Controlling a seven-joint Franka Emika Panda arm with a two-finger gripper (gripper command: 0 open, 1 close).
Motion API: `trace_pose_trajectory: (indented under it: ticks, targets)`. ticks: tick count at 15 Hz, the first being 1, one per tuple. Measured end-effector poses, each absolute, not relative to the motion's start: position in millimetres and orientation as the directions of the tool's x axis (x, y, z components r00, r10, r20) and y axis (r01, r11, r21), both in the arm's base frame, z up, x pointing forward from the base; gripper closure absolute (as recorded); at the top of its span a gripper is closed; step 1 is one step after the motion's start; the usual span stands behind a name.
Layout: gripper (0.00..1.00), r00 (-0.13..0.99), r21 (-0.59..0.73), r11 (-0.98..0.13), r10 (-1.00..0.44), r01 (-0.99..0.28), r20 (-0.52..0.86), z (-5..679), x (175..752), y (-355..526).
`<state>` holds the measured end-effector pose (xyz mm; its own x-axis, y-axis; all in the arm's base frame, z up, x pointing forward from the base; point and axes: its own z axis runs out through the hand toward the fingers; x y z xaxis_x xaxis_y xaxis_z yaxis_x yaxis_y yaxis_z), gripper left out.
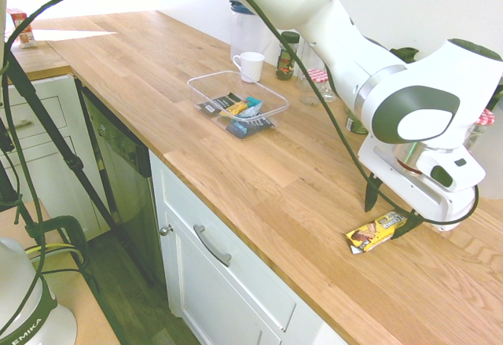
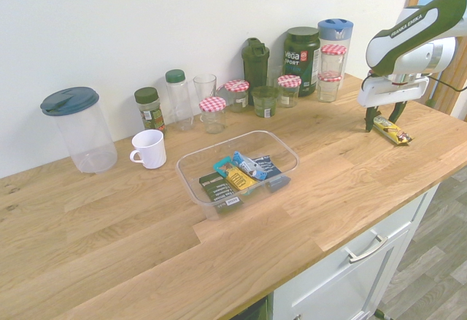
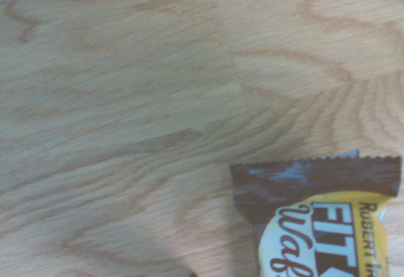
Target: Put the protein bar into the container
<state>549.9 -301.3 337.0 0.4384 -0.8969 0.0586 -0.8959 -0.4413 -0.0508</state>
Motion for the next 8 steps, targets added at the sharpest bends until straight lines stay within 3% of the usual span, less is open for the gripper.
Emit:
trace_pose_trajectory:
  ticks: [8]
  targets:
    - [1.00, 0.440, -0.052, -0.443, -0.896, -0.895, 0.068, 336.9, 550.4, -302.2]
